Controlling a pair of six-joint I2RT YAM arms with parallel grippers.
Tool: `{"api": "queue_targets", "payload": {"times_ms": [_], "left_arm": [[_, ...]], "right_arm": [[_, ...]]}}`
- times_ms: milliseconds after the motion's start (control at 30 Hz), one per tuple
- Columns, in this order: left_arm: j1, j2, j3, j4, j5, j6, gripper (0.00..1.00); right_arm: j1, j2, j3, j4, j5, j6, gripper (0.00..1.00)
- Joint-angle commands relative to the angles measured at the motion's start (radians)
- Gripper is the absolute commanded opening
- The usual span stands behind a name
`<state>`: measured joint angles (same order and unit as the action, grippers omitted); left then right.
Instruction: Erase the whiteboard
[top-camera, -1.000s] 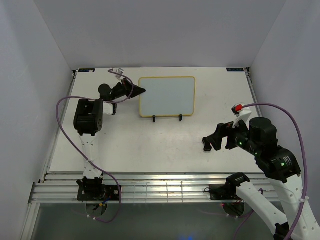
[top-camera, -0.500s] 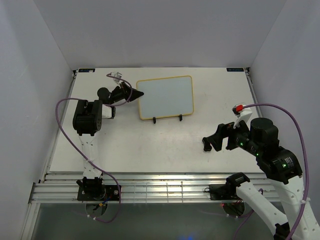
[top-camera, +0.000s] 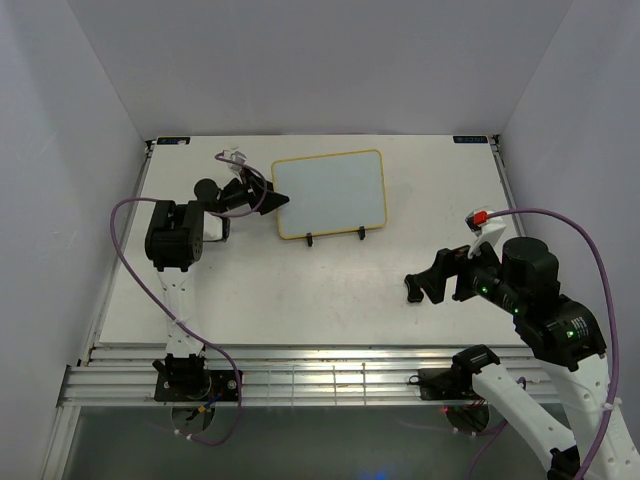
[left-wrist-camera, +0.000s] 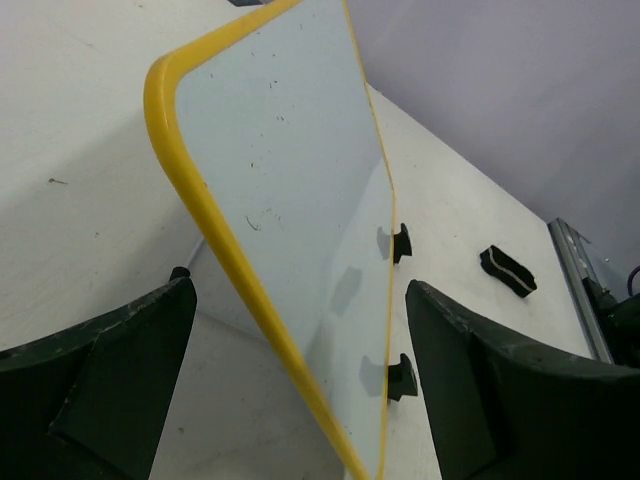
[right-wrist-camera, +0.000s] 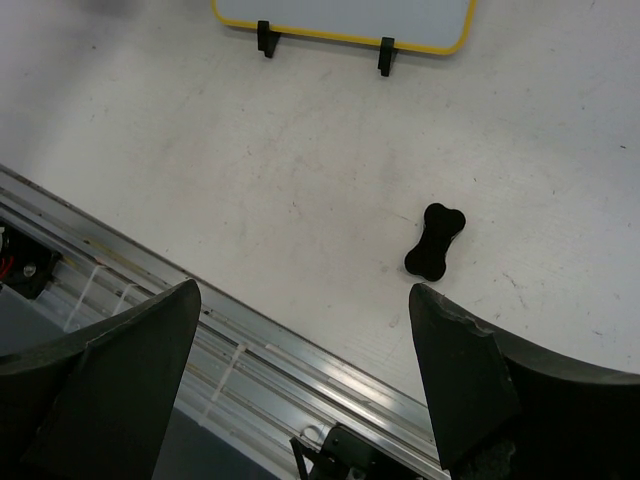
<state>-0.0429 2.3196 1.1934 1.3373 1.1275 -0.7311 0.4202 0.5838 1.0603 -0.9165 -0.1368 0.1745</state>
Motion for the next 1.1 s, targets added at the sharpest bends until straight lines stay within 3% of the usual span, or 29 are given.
{"api": "queue_targets", "payload": {"times_ms": [0,167,367,500,600,633,733,767,800,867,1000,1067], "left_arm": [[0.001,-0.035,-0.008,0.321,0.028,0.025,0.98],[0.005,-0.066,-0.027,0.321,0.015,0.021,0.98],[0.081,-0.161,-0.133,0.3,-0.139,0.006,0.98],[0.149,-0.21,-0.219,0.292,-0.21,-0.07,0.98],[0.169,-0.326,-0.31,0.225,-0.32,-0.041,0.98],[0.172,-0.371,-0.355,0.17,-0.357,-0.021,0.98],[0.147,-0.567,-0.339,-0.287,-0.526,0.119,0.98],[0.132,-0.615,-0.322,-0.549,-0.588,0.159,0.98],[0.117,-0.699,-0.301,-0.673,-0.701,0.191,0.98],[0.08,-0.787,-0.275,-0.899,-0.773,0.231,0.98],[0.003,-1.063,-0.311,-1.202,-0.998,0.297,0.98],[-0.002,-1.222,-0.324,-1.399,-1.002,0.334,0.98]], "right_arm": [[-0.001,-0.012,0.0,0.038,-0.015,-0.013,0.9],[-0.001,-0.013,-0.005,0.038,-0.011,-0.013,0.9],[-0.001,-0.013,-0.025,0.045,0.005,-0.013,0.9],[-0.001,-0.013,-0.037,0.07,0.091,0.013,0.9],[-0.001,0.007,-0.048,0.085,0.17,0.039,0.9],[-0.001,0.014,-0.051,0.088,0.181,0.045,0.9],[-0.001,0.034,-0.054,0.109,0.25,0.069,0.9],[-0.001,0.037,-0.056,0.111,0.281,0.071,0.9],[-0.001,0.042,-0.054,0.117,0.295,0.072,0.9],[-0.001,0.042,-0.048,0.116,0.359,0.072,0.9],[-0.001,0.03,-0.043,0.09,0.518,0.04,0.9],[-0.001,0.019,-0.034,0.07,0.548,0.014,0.9]]}}
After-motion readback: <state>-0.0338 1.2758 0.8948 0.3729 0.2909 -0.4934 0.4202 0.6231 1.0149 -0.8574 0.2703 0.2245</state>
